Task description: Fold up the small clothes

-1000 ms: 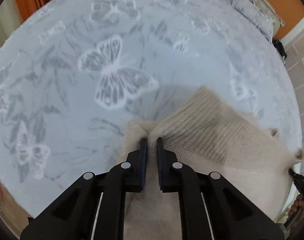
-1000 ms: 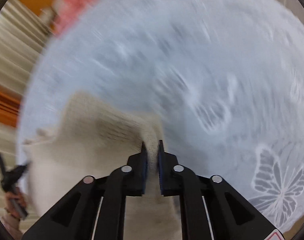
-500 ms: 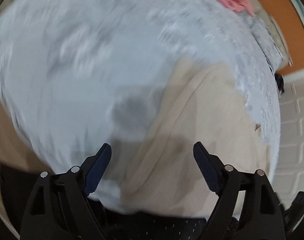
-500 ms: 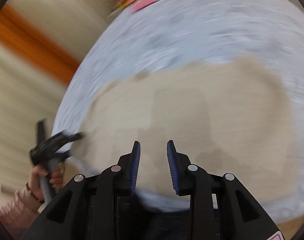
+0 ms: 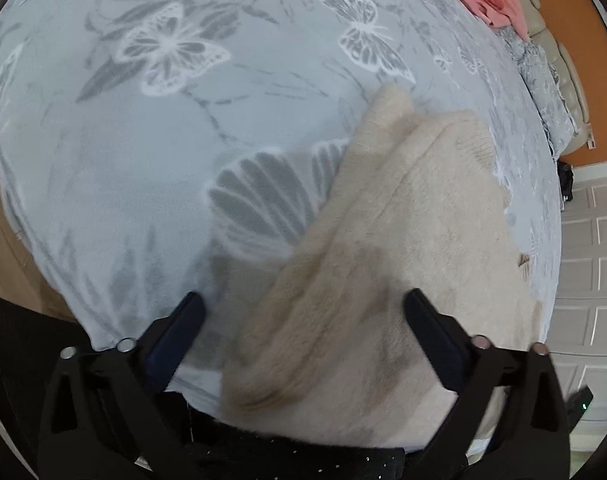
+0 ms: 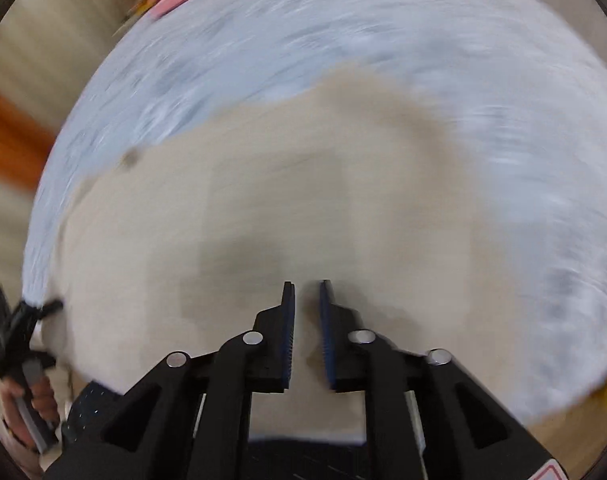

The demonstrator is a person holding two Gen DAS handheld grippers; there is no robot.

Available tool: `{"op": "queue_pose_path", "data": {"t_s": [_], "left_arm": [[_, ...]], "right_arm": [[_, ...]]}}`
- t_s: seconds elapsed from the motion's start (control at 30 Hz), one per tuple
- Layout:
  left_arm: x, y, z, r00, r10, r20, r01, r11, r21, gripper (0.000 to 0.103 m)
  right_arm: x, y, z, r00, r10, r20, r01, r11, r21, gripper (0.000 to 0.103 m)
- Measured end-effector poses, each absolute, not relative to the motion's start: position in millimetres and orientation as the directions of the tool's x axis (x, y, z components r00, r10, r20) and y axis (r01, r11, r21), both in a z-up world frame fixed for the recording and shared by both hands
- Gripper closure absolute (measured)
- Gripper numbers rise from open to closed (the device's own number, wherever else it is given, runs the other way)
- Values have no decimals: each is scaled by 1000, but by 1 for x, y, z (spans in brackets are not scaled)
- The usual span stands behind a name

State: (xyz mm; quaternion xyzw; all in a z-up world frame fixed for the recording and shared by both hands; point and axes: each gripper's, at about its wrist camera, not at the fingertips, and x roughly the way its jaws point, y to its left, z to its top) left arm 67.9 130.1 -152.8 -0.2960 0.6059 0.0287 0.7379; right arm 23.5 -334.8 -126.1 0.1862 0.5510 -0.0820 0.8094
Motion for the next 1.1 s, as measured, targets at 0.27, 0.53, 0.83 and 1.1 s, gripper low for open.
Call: {"op": "queue_pose_path", "data": {"t_s": [0.27, 0.53, 0.83, 1.1], "left_arm": [[71, 124, -141, 334, -336, -880, -380, 807, -452, 72], [62, 125, -78, 416, -512, -752, -293, 707, -644, 90], [61, -8, 8, 387, -681, -622, 38, 686, -726, 90], [79, -134, -1, 244, -686, -685, 193, 727, -659, 90]], "right_arm": [[71, -232, -124, 366, 245, -898, 56, 957, 285, 96], [115, -205, -185, 239, 255, -937, 58, 959, 276, 103], [111, -218, -190, 251, 319, -914, 86, 933, 349, 103], [56, -325, -151, 453, 481, -750, 237, 747, 622, 92]]}}
